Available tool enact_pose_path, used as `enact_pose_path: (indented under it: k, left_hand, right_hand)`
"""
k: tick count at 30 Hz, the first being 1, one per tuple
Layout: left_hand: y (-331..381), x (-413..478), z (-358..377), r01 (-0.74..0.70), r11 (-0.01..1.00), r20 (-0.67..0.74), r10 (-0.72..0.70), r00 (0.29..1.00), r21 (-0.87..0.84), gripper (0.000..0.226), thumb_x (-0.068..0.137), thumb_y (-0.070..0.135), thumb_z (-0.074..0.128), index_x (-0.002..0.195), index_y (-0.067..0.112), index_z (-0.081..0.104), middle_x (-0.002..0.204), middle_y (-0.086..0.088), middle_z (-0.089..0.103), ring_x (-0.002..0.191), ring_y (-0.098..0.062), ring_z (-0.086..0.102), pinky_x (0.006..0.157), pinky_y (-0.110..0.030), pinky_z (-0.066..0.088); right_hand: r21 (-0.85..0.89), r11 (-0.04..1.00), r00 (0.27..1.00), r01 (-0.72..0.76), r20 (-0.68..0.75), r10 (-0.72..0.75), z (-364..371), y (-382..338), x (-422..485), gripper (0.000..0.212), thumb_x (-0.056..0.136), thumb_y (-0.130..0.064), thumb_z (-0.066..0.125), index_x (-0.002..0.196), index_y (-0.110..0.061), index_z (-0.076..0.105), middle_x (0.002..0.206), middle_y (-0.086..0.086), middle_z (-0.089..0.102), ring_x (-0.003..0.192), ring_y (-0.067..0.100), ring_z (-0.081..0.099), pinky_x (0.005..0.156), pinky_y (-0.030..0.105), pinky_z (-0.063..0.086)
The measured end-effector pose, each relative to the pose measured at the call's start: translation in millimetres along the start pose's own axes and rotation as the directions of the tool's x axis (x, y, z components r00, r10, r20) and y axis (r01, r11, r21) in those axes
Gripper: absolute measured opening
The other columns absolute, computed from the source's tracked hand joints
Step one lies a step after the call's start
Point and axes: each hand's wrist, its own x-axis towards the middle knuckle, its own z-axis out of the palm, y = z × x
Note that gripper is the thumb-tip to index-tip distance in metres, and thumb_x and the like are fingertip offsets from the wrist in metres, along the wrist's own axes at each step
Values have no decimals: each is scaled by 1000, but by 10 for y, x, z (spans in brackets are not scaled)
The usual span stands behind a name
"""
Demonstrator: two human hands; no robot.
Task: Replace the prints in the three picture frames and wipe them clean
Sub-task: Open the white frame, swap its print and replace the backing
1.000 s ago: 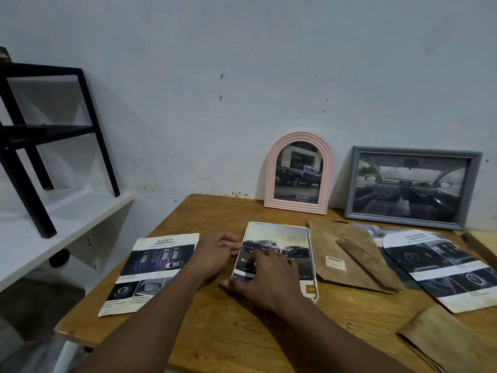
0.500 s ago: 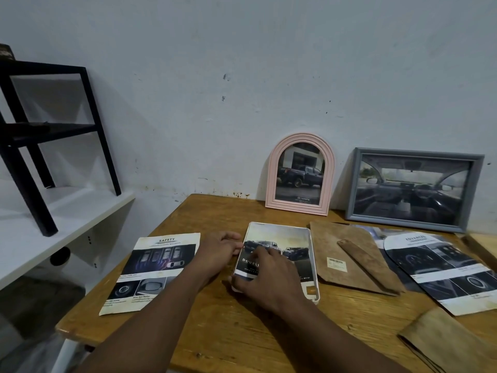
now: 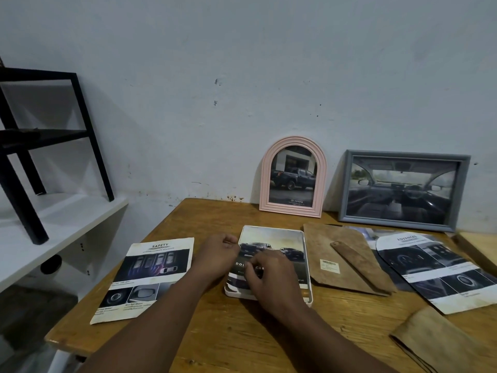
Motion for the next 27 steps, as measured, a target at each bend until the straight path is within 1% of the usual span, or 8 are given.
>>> enact_pose_path:
  k: [4,6,10,12,14,17,22,27]
  left_hand:
    - [42,40,23,49,999,-2,-49,999,-5,13,88,18,70,99,24,70,99,-3,74,89,-22,73,84,-47,62]
    - [50,49,25,60,998,-13,-60,998,8,11,89,20,69,97,26,71,98,-4,73,88,-23,73,83,-47,62]
    - [63,59,0,75,997,-21,-74,997,22,13,97,16,60,98,24,70,96,-7,73,78,-21,70,68,-34,60]
    - [60,73,-7,73,997,-14,-73,997,9,14,97,15,59,97,23,70,94,-8,73,77,-21,67,71,-37,59]
    - [59,63,-20,75,997,-5,-75,997,-5,15,97,14,58,96,22,71,93,-8,73,76,-22,66,76,-41,60]
    - [68,59,-35,85,996,10,-85,996,-34,16,97,11,57,96,20,71,93,-9,74,76,-23,68,79,-43,61]
    - [83,58,-40,100,992,11,-100,995,-72,15,97,11,57,98,17,70,93,-9,75,75,-22,71,81,-45,63]
    - [89,56,-7,68,997,-16,-67,998,29,10,94,20,64,95,26,72,96,0,73,89,-20,70,86,-43,61]
  right_hand:
    - [57,998,999,-23,40,21,-22,22,-10,15,96,-37,59,87,-28,67,86,-15,59,85,2,51,79,28,48]
    - [74,997,997,-27,78,21,-54,18,-13,20,92,-47,61,85,-29,64,84,-13,60,86,3,51,78,30,48]
    - [-80,997,984,18,179,-3,-17,-33,4,56,72,-84,52,93,-32,56,102,-11,61,97,10,50,88,36,45]
    - [-143,990,980,13,198,16,33,-56,19,65,69,-90,48,101,-34,57,113,-11,61,109,14,49,99,42,42]
    - [-159,987,976,4,217,31,58,-88,26,61,73,-85,50,106,-34,59,121,-9,60,117,16,48,106,47,37]
    - [-127,992,979,2,201,23,46,-135,18,39,84,-66,57,103,-33,63,121,-9,60,119,15,47,111,50,32]
    - [-93,995,987,47,155,-32,59,-117,-2,27,93,-47,54,100,-27,71,112,-8,66,115,12,49,109,44,32]
    - [15,997,996,79,48,-79,-14,-99,40,19,95,-36,54,87,-25,68,92,-11,66,93,5,50,90,32,42]
